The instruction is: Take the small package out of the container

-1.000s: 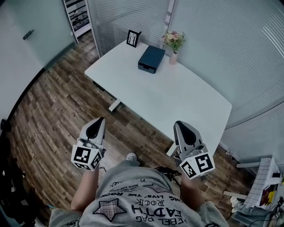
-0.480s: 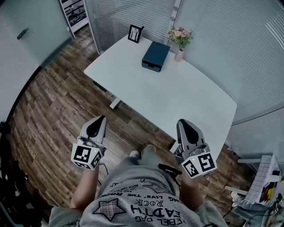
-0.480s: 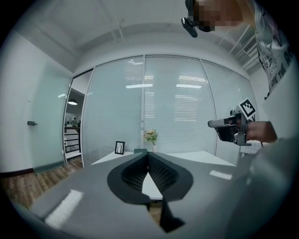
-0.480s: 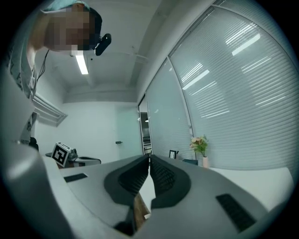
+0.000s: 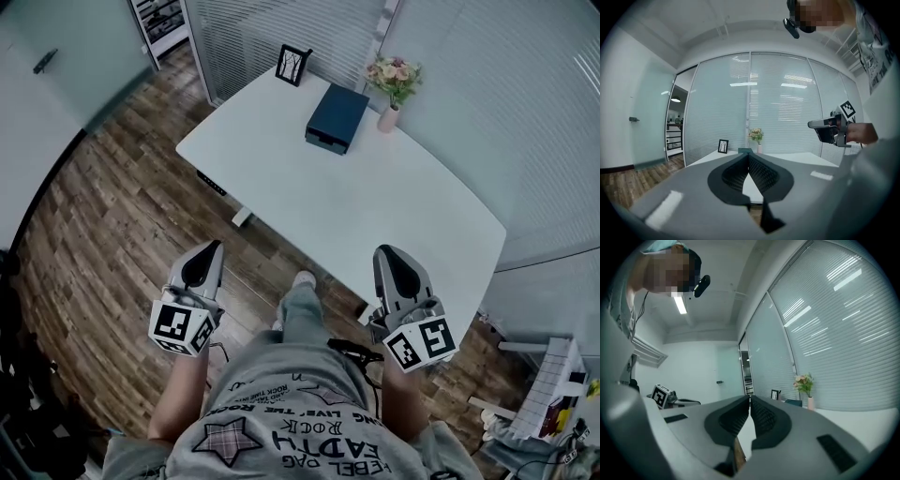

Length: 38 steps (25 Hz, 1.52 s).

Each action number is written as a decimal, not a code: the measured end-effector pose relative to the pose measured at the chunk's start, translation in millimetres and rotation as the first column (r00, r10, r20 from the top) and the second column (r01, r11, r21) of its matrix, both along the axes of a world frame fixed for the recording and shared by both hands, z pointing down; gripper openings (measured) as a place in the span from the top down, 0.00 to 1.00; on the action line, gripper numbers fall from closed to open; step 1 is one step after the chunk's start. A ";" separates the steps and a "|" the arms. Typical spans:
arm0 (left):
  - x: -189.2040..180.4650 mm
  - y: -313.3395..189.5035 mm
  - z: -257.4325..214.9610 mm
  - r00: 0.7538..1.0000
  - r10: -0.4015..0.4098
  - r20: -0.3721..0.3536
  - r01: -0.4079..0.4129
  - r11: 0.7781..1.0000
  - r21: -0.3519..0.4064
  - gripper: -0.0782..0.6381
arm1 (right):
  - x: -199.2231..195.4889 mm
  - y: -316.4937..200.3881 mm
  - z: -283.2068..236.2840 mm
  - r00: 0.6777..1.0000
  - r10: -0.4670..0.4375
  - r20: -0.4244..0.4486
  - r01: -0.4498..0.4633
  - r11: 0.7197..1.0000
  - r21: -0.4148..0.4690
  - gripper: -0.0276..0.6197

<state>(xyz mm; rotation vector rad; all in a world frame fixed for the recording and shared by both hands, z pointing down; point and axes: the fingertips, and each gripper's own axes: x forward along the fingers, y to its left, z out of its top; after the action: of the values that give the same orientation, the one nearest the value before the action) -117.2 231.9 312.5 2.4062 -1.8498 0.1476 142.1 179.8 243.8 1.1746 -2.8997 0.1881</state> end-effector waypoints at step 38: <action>1.4 -245.9 3.8 0.993 0.109 0.035 -0.107 0.993 -0.044 0.88 | -8.5 -230.7 15.7 0.999 0.037 0.024 -0.035 0.997 -0.071 0.93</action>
<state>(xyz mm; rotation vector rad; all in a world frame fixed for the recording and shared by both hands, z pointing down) -115.8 -14.0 316.3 2.4922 -1.7136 0.2396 133.7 -50.9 259.4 1.2230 -2.8687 0.3061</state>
